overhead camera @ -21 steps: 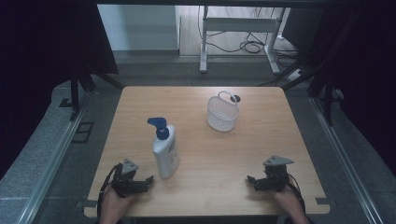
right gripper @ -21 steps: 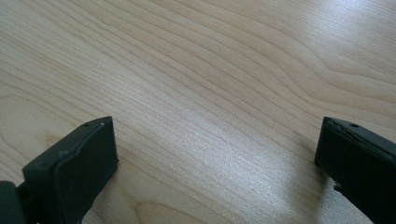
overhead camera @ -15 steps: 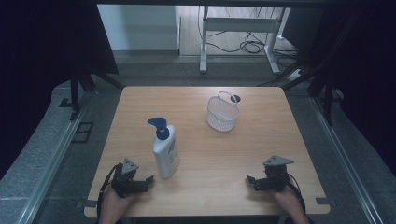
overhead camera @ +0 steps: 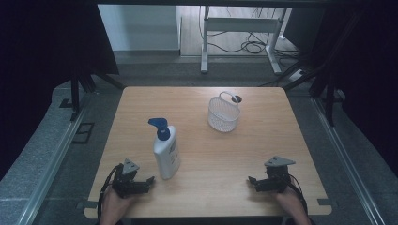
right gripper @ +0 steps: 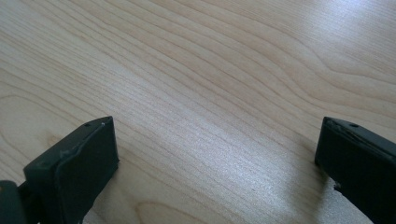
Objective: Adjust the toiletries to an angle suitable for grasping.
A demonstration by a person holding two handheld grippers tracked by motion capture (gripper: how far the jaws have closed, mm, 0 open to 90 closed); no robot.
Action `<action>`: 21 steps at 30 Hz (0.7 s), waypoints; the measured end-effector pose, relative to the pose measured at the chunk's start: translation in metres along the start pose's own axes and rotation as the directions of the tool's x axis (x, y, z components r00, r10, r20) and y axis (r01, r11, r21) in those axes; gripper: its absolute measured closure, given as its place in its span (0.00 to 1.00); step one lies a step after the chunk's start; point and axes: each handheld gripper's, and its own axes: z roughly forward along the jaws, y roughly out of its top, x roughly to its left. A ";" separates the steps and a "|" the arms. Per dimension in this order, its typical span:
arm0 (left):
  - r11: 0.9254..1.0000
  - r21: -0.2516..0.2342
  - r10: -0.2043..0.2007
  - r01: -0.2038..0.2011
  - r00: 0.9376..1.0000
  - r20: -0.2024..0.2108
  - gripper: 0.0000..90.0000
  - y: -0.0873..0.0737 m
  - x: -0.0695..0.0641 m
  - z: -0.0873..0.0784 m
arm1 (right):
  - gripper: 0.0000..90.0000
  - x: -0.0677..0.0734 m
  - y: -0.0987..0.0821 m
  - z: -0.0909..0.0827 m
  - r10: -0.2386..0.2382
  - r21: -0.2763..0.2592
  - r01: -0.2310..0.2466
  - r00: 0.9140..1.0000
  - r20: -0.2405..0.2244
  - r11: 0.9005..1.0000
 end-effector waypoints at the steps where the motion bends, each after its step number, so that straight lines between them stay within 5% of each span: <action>1: 1.000 0.000 0.000 0.000 1.000 0.000 0.13 0.000 0.000 0.000 | 0.00 0.000 0.000 0.000 0.000 0.000 0.000 1.000 0.000 1.000; 12: 1.000 0.017 -0.003 0.003 1.000 -0.001 0.16 0.002 0.002 -0.001 | 0.00 0.000 0.000 0.000 -0.001 0.000 0.001 1.000 0.000 1.000; 21: 0.998 0.019 -0.055 0.055 0.998 -0.009 0.33 0.005 0.007 -0.007 | 0.00 0.000 0.000 0.000 -0.001 0.000 0.001 1.000 0.000 1.000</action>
